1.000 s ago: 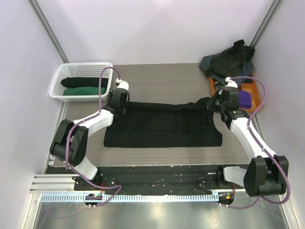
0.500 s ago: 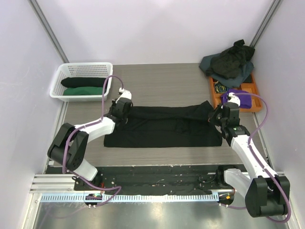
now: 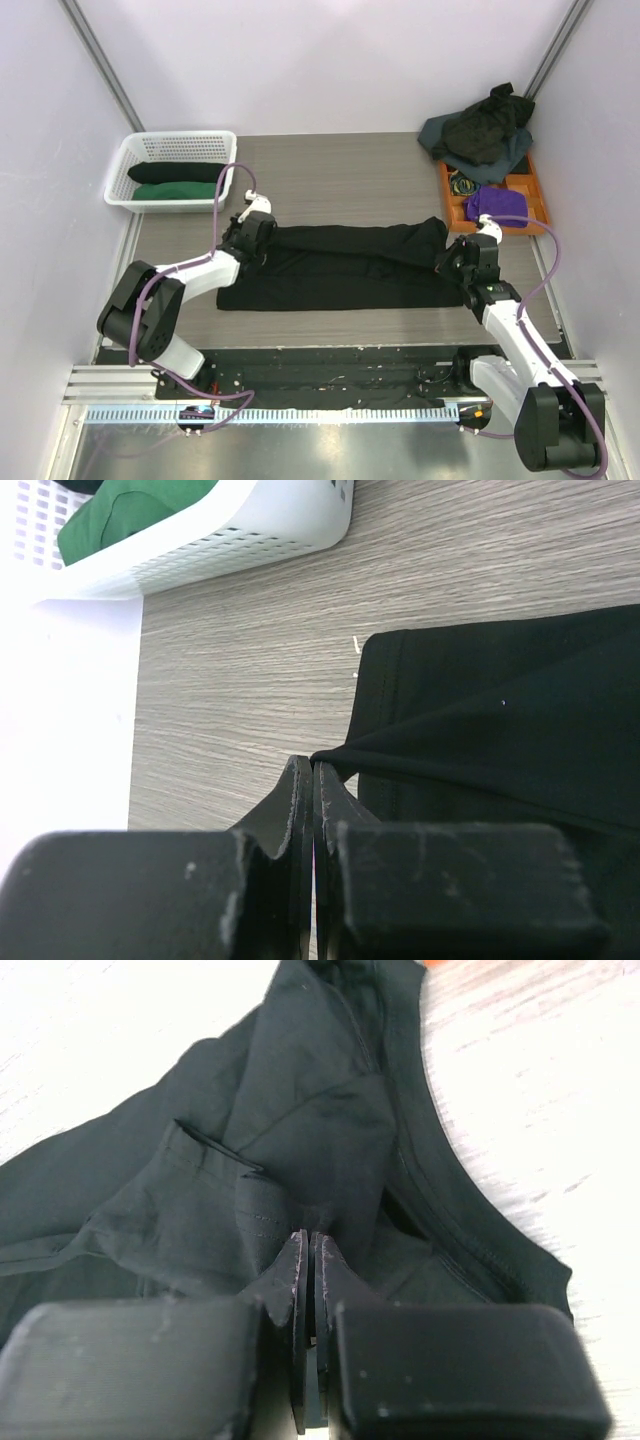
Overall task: Roll the t-shirts
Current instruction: Fold the T-shirt at the center of the board.
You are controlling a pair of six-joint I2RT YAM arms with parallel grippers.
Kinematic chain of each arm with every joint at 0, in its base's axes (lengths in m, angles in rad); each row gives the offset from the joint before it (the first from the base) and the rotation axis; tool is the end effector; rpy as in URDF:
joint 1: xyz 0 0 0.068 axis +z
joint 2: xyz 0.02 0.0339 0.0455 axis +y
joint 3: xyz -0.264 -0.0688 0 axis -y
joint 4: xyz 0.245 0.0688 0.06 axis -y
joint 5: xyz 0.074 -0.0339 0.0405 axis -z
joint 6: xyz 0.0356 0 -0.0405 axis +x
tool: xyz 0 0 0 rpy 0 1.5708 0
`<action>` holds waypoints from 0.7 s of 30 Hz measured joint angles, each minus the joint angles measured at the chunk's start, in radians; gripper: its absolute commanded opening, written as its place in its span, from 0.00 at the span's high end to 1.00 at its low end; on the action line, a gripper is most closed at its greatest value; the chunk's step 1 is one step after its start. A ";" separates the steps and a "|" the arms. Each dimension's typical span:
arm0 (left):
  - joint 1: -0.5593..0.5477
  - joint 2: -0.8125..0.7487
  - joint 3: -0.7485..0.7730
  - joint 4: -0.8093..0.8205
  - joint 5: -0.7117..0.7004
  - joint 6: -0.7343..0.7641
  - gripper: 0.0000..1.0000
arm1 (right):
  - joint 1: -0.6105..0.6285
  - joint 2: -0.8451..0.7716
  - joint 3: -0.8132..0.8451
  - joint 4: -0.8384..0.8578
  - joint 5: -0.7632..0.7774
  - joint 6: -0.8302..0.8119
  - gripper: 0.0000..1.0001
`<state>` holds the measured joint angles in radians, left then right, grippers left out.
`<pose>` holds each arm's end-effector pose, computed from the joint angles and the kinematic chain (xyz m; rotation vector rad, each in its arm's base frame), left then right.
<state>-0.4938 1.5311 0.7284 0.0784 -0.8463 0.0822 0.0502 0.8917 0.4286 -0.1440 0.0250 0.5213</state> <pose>0.2733 -0.1168 0.1781 0.1846 2.0958 0.7192 0.1900 0.0087 0.2006 0.5258 2.1292 0.2970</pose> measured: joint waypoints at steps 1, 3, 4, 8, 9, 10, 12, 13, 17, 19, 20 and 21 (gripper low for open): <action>0.000 0.000 -0.001 0.000 -0.002 0.000 1.00 | 0.000 -0.004 -0.005 0.000 0.000 0.002 0.96; 0.000 -0.005 -0.009 0.001 0.000 0.000 0.99 | 0.000 -0.026 -0.025 0.005 0.005 0.009 0.96; 0.000 -0.014 -0.019 0.001 0.005 0.000 0.95 | 0.000 -0.042 -0.036 0.006 0.008 0.013 0.91; -0.002 -0.061 -0.060 -0.004 0.038 -0.005 0.73 | 0.000 -0.097 -0.063 0.000 0.024 0.030 0.69; -0.005 -0.070 -0.067 -0.004 0.048 -0.007 0.73 | 0.000 -0.109 -0.064 -0.006 0.029 0.033 0.66; -0.008 -0.077 -0.074 -0.003 0.060 -0.006 0.65 | 0.000 -0.121 -0.064 -0.008 0.035 0.035 0.64; -0.015 -0.098 -0.097 0.002 0.083 -0.005 0.49 | 0.000 -0.153 -0.064 -0.012 0.047 0.036 0.63; -0.019 -0.114 -0.111 0.002 0.090 -0.002 0.45 | 0.000 -0.167 -0.064 -0.013 0.052 0.036 0.63; -0.029 -0.196 -0.145 -0.002 0.106 -0.004 0.46 | 0.000 -0.204 -0.061 -0.019 0.064 0.034 0.64; -0.029 -0.237 -0.145 -0.001 0.106 -0.004 0.48 | 0.000 -0.197 -0.050 -0.023 0.060 0.030 0.64; -0.029 -0.256 -0.145 -0.003 0.105 -0.004 0.49 | 0.000 -0.185 -0.038 -0.026 0.050 0.027 0.64; -0.029 -0.275 -0.145 -0.006 0.105 -0.004 0.51 | 0.000 -0.164 -0.023 -0.027 0.032 0.023 0.64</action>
<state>-0.5228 1.2560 0.5835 0.0719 -0.7418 0.0780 0.0502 0.7280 0.4053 -0.1715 0.0574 0.5442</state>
